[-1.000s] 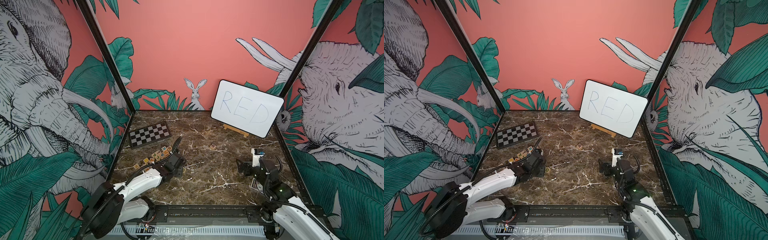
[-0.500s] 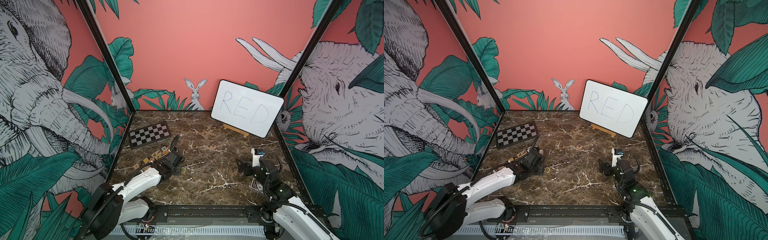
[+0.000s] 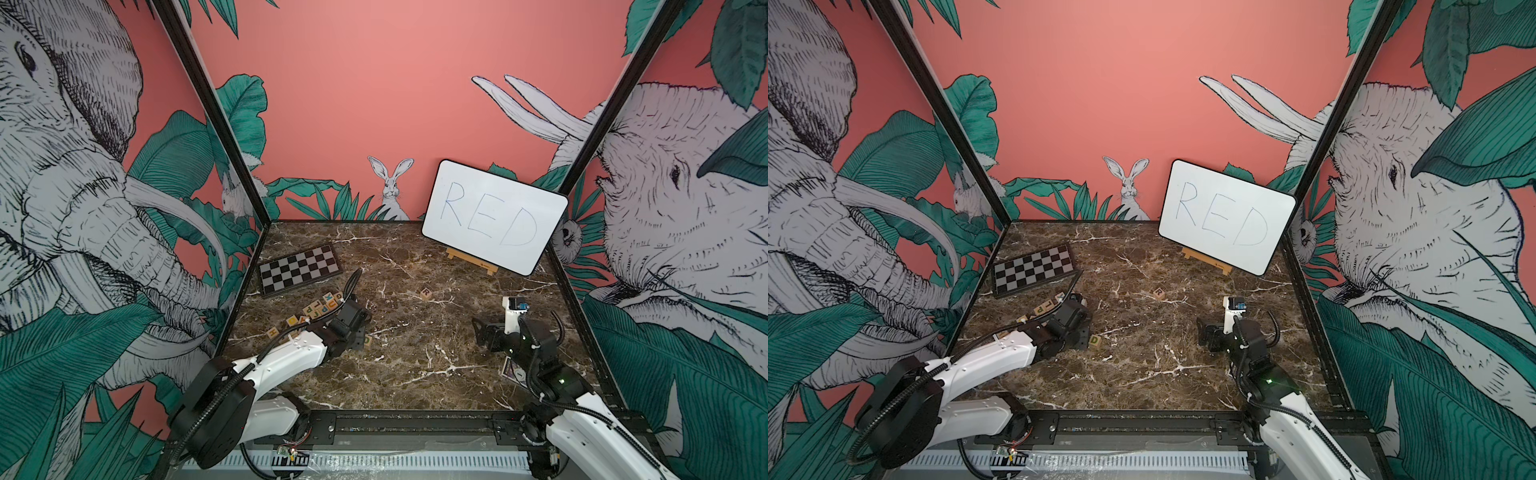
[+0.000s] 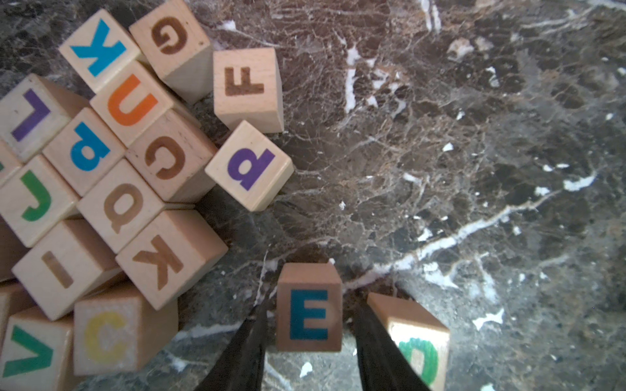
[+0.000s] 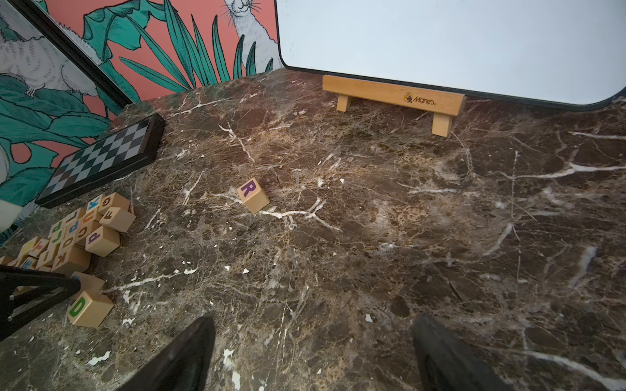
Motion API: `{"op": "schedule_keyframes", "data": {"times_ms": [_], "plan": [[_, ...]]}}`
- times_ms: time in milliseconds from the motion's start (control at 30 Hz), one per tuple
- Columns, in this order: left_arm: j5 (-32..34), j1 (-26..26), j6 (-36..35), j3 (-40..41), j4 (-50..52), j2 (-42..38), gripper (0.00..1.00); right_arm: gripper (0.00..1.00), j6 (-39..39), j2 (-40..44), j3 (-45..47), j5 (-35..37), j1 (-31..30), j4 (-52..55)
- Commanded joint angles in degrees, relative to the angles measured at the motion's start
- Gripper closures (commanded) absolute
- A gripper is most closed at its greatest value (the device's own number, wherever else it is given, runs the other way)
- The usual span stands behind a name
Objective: Assemble the uppercase word "red" with letter blocks
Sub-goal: Pick up the letter block from the center of the board.
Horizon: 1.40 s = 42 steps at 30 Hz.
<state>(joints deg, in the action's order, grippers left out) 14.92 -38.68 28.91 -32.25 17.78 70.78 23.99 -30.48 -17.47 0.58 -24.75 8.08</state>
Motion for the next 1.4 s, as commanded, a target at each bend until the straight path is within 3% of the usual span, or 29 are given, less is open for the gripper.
{"op": "schedule_keyframes", "data": {"times_ms": [0, 733, 1167, 1367], "plan": [[1.2, 0.3, 0.0, 0.3, -1.7, 1.1, 0.55, 0.09, 0.3, 0.1, 0.3, -0.1, -0.3, -1.6], [0.7, 0.3, -1.3, -0.3, -1.5, 3.1, 0.71, 0.09, 0.1, 0.5, 0.2, 0.0, -0.2, -1.3], [-0.1, 0.3, -2.0, -0.1, 4.5, -8.4, 0.7, 0.09, 0.1, 0.9, 0.1, 0.3, -0.3, -0.9], [-8.7, 0.3, -2.7, -1.9, 4.3, -14.0, 0.69, 0.09, 0.1, 1.6, 0.1, 0.7, -0.2, -0.6]]}}
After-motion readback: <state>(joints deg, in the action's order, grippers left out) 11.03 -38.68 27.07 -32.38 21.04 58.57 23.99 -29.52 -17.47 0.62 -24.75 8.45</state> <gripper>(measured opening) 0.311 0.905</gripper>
